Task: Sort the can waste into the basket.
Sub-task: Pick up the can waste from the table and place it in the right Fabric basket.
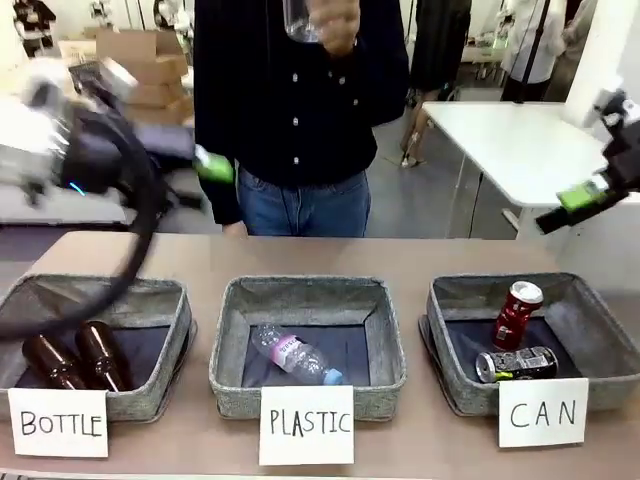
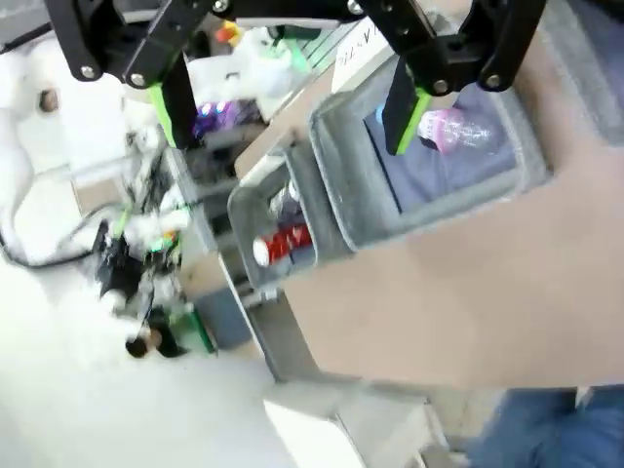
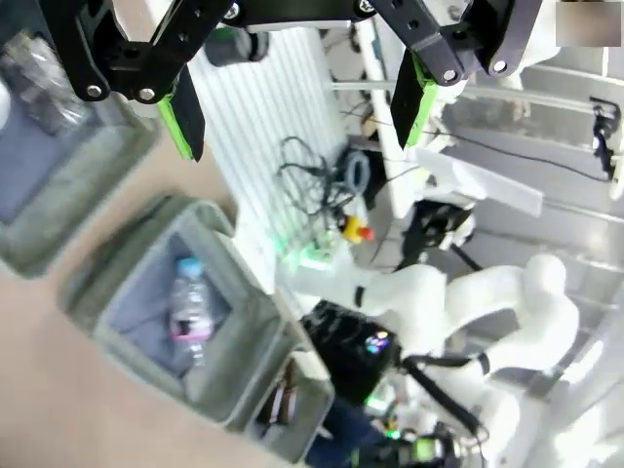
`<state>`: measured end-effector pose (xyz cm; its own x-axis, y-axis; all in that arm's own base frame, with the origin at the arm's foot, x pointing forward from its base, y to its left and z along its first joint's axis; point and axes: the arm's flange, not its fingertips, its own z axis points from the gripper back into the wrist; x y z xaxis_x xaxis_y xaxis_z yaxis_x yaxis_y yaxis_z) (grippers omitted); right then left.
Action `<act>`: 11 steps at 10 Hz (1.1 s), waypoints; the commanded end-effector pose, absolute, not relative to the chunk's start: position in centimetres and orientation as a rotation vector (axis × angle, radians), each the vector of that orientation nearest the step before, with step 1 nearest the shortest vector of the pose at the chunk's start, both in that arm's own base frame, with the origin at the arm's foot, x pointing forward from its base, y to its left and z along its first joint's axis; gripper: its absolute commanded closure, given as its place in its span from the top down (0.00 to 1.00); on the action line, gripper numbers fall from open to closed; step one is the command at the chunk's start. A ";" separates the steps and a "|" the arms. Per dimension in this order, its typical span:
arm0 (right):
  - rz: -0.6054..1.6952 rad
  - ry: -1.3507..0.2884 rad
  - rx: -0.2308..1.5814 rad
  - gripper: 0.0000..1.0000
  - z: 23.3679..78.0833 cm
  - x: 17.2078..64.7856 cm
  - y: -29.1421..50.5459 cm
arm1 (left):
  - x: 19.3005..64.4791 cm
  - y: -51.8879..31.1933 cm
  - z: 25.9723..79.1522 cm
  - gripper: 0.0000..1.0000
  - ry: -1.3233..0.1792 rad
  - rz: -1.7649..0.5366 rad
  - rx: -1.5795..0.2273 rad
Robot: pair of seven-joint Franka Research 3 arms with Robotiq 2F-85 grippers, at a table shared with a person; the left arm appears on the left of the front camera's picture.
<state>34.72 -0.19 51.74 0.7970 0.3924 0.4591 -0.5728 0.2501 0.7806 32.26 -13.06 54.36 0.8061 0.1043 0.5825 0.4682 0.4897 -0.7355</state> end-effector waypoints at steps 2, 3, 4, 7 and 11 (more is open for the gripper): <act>0.290 -0.111 1.323 1.00 52.8 35.4 2.2 | 24.3 -3.7 52.6 1.00 -0.490 -0.132 -1.187; 0.003 -0.083 1.408 1.00 53.9 36.3 0.7 | 25.0 -2.3 51.2 1.00 -0.388 -0.097 -1.108; 0.510 -0.092 1.247 1.00 51.5 35.0 2.9 | 31.2 -6.7 56.9 1.00 -0.585 -0.133 -1.118; 0.510 -0.092 1.247 1.00 51.5 35.0 2.9 | 31.2 -6.7 56.9 1.00 -0.585 -0.133 -1.118; 0.510 -0.092 1.247 1.00 51.5 35.0 2.9 | 31.2 -6.7 56.9 1.00 -0.585 -0.133 -1.118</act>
<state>35.10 2.91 51.59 0.8905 0.3129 0.3303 -0.4077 0.2268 0.8845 30.95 -6.90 57.02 0.8549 0.1796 0.4868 0.3669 0.4542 -0.8119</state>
